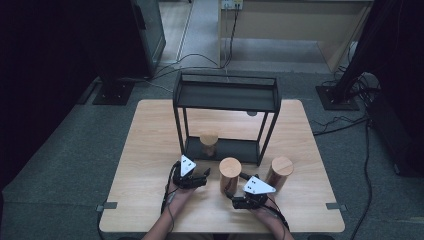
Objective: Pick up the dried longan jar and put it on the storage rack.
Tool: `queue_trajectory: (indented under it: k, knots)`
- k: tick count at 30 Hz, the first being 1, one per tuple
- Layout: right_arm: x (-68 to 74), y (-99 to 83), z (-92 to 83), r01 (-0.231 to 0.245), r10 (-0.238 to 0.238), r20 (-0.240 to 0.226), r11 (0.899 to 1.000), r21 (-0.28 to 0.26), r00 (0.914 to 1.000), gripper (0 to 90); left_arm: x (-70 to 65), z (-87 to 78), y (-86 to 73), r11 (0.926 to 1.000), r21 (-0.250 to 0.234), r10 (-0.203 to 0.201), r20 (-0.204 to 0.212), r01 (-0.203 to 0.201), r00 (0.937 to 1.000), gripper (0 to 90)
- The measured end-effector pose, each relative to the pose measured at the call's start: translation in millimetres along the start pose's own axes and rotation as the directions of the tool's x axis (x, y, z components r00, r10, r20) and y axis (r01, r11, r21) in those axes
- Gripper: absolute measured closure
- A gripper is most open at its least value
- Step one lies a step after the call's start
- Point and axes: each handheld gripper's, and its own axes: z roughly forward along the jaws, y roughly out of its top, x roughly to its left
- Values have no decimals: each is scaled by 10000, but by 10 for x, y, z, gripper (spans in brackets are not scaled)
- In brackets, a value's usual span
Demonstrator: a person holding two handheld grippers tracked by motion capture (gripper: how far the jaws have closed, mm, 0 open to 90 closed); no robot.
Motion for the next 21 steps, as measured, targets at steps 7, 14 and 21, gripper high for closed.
queue_trajectory:
  k: [7,14,21]
  knots:
    - [15,4,3,97,-97,20,10000,18,10000,165,-25,-27,-21,10000,95,26,-16,-26,10000,210]
    - [23,13,9,5,-6,79,10000,55,10000,165,-47,-58,-39,10000,72,43,-19,-43,10000,210]
    - [41,19,19,245,-245,-7,9997,66,9997,164,-55,-96,-69,10000,80,11,-17,-10,10000,210]
